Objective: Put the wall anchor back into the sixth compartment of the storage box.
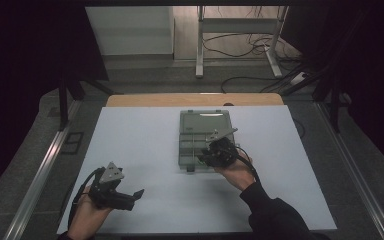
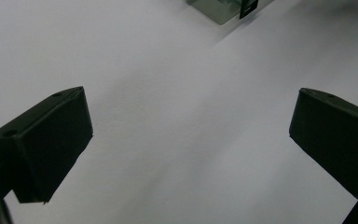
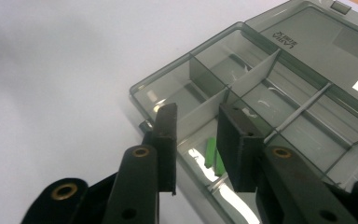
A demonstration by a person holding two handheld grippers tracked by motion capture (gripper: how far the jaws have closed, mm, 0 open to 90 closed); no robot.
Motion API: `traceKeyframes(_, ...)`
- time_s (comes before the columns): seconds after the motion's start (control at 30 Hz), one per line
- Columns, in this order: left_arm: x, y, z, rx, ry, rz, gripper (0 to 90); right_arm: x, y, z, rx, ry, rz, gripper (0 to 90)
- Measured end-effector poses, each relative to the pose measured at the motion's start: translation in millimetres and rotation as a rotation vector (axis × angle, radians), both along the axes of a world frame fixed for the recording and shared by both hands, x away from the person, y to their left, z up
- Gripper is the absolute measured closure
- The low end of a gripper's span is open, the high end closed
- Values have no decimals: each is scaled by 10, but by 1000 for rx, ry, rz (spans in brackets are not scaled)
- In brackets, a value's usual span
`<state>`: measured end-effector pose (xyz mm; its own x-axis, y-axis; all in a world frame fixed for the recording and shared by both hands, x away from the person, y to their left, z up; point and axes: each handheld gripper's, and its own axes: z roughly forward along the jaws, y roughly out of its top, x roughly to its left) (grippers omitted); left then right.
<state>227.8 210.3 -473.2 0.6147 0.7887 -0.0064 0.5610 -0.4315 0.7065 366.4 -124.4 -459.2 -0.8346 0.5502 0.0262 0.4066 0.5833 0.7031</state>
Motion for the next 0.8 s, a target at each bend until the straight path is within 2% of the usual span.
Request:
traceKeyframes(0.4, -5, 11, 9, -6, -5, 5, 0, -105, -59, 111, 13, -6, 12, 572)
traceKeyframes(0.8, -10, 9, 13, -9, -2, 5, 0, -231, -213, 194, 27, -11, 3, 477)
